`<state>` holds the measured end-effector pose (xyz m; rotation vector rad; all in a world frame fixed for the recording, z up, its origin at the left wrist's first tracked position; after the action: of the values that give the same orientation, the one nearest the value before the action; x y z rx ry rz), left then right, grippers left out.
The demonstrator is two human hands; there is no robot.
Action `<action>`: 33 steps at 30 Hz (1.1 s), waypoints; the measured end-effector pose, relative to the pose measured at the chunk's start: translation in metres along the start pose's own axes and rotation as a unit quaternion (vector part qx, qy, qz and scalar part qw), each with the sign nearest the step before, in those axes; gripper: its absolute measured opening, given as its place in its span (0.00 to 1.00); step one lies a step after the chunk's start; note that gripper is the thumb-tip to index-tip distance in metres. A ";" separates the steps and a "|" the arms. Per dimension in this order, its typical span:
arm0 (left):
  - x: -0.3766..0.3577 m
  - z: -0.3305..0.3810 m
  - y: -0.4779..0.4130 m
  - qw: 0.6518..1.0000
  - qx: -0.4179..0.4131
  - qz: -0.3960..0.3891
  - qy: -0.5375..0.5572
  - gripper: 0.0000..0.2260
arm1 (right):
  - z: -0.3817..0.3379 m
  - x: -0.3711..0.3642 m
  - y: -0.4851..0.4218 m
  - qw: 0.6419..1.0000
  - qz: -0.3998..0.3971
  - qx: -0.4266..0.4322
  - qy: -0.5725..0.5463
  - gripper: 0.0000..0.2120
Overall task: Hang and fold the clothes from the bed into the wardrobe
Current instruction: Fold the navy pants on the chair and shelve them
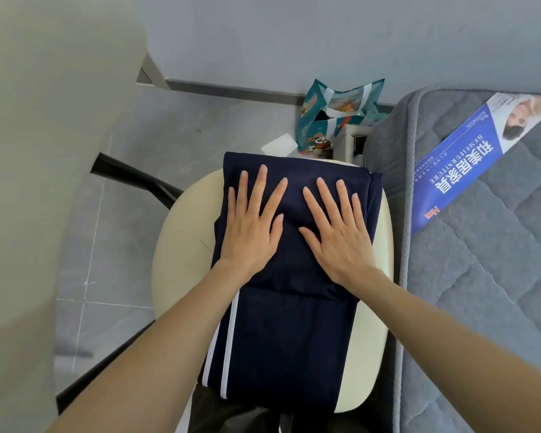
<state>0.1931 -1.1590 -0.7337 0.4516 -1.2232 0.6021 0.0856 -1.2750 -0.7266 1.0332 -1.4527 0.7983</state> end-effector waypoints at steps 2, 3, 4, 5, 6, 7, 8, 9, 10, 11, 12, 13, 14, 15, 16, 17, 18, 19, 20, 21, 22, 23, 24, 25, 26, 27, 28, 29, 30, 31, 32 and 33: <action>0.002 0.001 0.001 1.000 0.006 -0.026 0.000 0.27 | 0.001 0.003 0.001 1.000 -0.005 -0.021 -0.009 0.30; 0.007 0.003 -0.001 0.999 0.017 -0.034 -0.010 0.26 | 0.002 0.007 0.001 0.999 -0.004 -0.040 -0.017 0.30; 0.014 0.005 -0.006 0.999 0.033 -0.032 -0.028 0.26 | 0.004 0.012 -0.002 0.998 -0.002 -0.060 -0.026 0.29; 0.023 0.007 -0.014 0.998 0.044 -0.023 -0.044 0.25 | 0.008 0.018 -0.006 0.997 0.003 -0.076 -0.034 0.28; 0.033 0.009 -0.023 0.998 0.040 -0.013 -0.048 0.24 | 0.010 0.025 -0.011 0.996 0.012 -0.082 -0.039 0.27; 0.041 0.012 -0.034 0.999 0.021 -0.013 -0.042 0.23 | 0.013 0.034 -0.017 0.995 0.025 -0.080 -0.046 0.24; 0.046 0.013 -0.045 0.999 -0.005 -0.027 -0.037 0.23 | 0.016 0.042 -0.025 0.995 0.038 -0.072 -0.059 0.23; 0.049 0.013 -0.056 0.997 -0.025 -0.061 -0.044 0.25 | 0.018 0.048 -0.035 0.994 0.042 -0.066 -0.079 0.24; 0.050 0.010 -0.067 0.991 -0.035 -0.108 -0.066 0.28 | 0.020 0.052 -0.044 0.993 0.027 -0.060 -0.100 0.26; 0.049 0.006 -0.077 0.982 -0.036 -0.161 -0.093 0.31 | 0.022 0.053 -0.052 0.992 -0.006 -0.055 -0.113 0.29; 0.048 0.003 -0.085 0.970 -0.030 -0.215 -0.110 0.34 | 0.024 0.051 -0.058 0.991 -0.051 -0.052 -0.111 0.32; 0.046 0.000 -0.092 0.958 -0.022 -0.262 -0.114 0.37 | 0.026 0.048 -0.063 0.989 -0.095 -0.054 -0.097 0.34; 0.043 -0.002 -0.097 0.948 -0.013 -0.301 -0.107 0.40 | 0.029 0.045 -0.068 0.987 -0.132 -0.059 -0.076 0.37; 0.041 -0.002 -0.102 0.939 -0.008 -0.329 -0.098 0.43 | 0.031 0.044 -0.072 0.984 -0.157 -0.067 -0.056 0.38; 0.039 -0.002 -0.104 0.934 -0.005 -0.345 -0.091 0.45 | 0.032 0.044 -0.076 0.982 -0.169 -0.076 -0.041 0.38; 0.036 -0.001 -0.105 0.933 -0.006 -0.350 -0.089 0.45 | 0.032 0.044 -0.077 0.981 -0.170 -0.083 -0.032 0.37; 0.034 -0.001 -0.104 0.934 -0.009 -0.344 -0.092 0.46 | 0.030 0.044 -0.078 0.982 -0.166 -0.089 -0.025 0.35; 0.033 -0.001 -0.103 0.938 -0.013 -0.331 -0.097 0.45 | 0.028 0.045 -0.077 0.982 -0.161 -0.093 -0.017 0.33; 0.031 -0.002 -0.101 0.944 -0.018 -0.313 -0.100 0.45 | 0.026 0.046 -0.075 0.983 -0.155 -0.095 -0.008 0.31; 0.031 -0.005 -0.100 0.951 -0.022 -0.293 -0.099 0.45 | 0.024 0.047 -0.074 0.985 -0.145 -0.094 0.002 0.28; 0.031 -0.008 -0.098 0.957 -0.028 -0.273 -0.095 0.44 | 0.021 0.049 -0.072 0.987 -0.136 -0.090 0.013 0.25; 0.032 -0.011 -0.096 0.961 -0.037 -0.257 -0.094 0.42 | 0.019 0.051 -0.070 0.988 -0.129 -0.082 0.024 0.23; 0.034 -0.013 -0.093 0.964 -0.049 -0.244 -0.098 0.39 | 0.017 0.053 -0.069 0.989 -0.123 -0.074 0.033 0.22; 0.036 -0.015 -0.092 0.966 -0.062 -0.230 -0.103 0.36 | 0.016 0.055 -0.067 0.990 -0.116 -0.068 0.038 0.21; 0.039 -0.017 -0.092 0.969 -0.068 -0.213 -0.102 0.32 | 0.015 0.058 -0.067 0.991 -0.107 -0.066 0.041 0.20; 0.044 -0.019 -0.093 0.975 -0.065 -0.192 -0.092 0.27 | 0.015 0.061 -0.067 0.992 -0.096 -0.068 0.043 0.19; 0.051 -0.019 -0.096 0.982 -0.057 -0.163 -0.075 0.22 | 0.016 0.066 -0.067 0.993 -0.081 -0.075 0.044 0.19; 0.060 -0.019 -0.100 0.989 -0.049 -0.128 -0.056 0.18 | 0.019 0.072 -0.069 0.994 -0.061 -0.085 0.045 0.18; 0.068 -0.017 -0.105 0.994 -0.043 -0.090 -0.040 0.15 | 0.023 0.080 -0.073 0.994 -0.034 -0.095 0.044 0.18; 0.077 -0.013 -0.110 0.997 -0.044 -0.051 -0.029 0.13 | 0.028 0.090 -0.077 0.994 -0.005 -0.102 0.043 0.17; 0.086 -0.008 -0.115 0.998 -0.050 -0.011 -0.024 0.12 | 0.031 0.100 -0.082 0.993 0.025 -0.103 0.045 0.16; 0.095 -0.002 -0.120 0.998 -0.058 0.030 -0.023 0.11 | 0.035 0.110 -0.086 0.992 0.054 -0.101 0.048 0.16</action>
<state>0.2930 -1.2322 -0.6438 0.3342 -1.3113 0.5714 0.1522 -1.3577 -0.6291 0.7585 -1.4821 0.7504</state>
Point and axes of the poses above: each hand's wrist, its own y-axis away from the middle knuckle, its own x-axis out of the back of the hand, z = x × y, the point moved 5 cm from there along -y, towards the middle knuckle, and after that the axes turned 10 degrees about z, right-handed, at the moved point
